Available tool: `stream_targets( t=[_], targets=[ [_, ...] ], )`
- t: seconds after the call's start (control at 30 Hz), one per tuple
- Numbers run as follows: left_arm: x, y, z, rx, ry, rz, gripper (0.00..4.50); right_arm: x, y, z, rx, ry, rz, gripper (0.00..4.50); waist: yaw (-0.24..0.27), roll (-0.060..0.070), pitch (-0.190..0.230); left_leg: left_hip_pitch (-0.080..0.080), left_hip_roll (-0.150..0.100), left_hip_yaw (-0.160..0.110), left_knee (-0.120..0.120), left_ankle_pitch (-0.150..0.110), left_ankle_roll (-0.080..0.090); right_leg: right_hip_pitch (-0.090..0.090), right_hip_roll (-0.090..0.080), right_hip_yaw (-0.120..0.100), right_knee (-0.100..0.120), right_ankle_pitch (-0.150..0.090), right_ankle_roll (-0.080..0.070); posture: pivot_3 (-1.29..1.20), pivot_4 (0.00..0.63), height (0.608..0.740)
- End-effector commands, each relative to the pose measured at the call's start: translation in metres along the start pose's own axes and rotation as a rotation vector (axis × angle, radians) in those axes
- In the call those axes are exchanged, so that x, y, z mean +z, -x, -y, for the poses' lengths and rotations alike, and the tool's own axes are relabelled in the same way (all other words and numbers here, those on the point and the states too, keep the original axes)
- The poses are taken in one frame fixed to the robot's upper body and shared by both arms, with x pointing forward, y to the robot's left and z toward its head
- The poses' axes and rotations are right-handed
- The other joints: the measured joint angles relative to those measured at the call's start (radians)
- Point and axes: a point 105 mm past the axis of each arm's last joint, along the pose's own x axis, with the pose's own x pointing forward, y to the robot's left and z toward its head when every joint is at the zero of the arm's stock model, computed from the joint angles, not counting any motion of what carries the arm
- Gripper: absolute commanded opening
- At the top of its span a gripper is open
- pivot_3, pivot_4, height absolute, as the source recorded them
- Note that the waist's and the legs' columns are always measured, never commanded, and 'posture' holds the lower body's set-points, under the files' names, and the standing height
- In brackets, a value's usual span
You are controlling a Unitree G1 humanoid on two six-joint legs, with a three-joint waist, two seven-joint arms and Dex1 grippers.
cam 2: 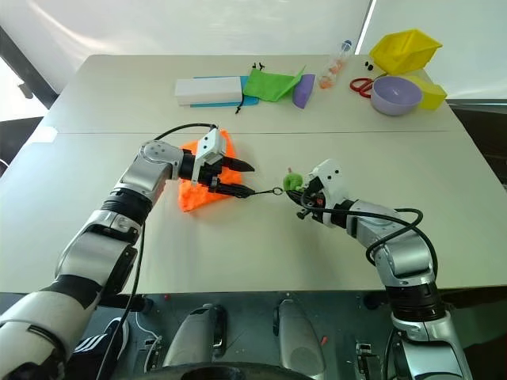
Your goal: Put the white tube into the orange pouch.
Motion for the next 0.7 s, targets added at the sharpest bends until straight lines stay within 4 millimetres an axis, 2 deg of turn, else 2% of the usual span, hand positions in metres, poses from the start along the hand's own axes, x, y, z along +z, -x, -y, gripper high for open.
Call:
stream_targets(
  t=[0.03,0.17,0.67,0.7],
  targets=[
    [0.0043,-0.0011,0.0006,-0.041,-0.069,-0.052,3.31,0.0182,0.0074,-0.0003,-0.013,0.045,0.065,0.0,0.001,0.0,0.0,0.0,0.0,0.0,0.0,0.0,0.0,0.0,0.0,0.0,0.0,0.0,0.0,0.0,0.15,0.74],
    [-0.0012,-0.004,-0.0019,-0.039,-0.12,-0.124,3.31,0.0204,0.0064,-0.0006,-0.021,0.056,0.072,0.0,0.003,0.0,0.0,-0.001,0.0,0.0,0.001,0.0,0.0,0.0,0.0,0.0,0.0,0.0,0.0,0.0,0.15,0.74],
    [-0.0012,-0.006,-0.0051,-0.062,-0.078,-0.16,3.31,0.0211,0.0046,-0.001,-0.038,0.066,0.083,0.0,0.003,0.0,0.0,-0.001,0.0,0.0,0.001,0.0,0.0,-0.001,0.0,0.0,0.0,0.0,0.0,0.0,0.15,0.74],
    [-0.0009,-0.0064,-0.0049,-0.064,-0.077,-0.156,3.07,0.0212,0.0042,-0.0012,-0.039,0.066,0.084,0.0,0.003,0.0,0.0,-0.001,0.0,0.0,0.001,0.0,0.0,-0.001,0.0,0.0,0.0,0.0,0.0,0.0,0.15,0.74]
  ],
)
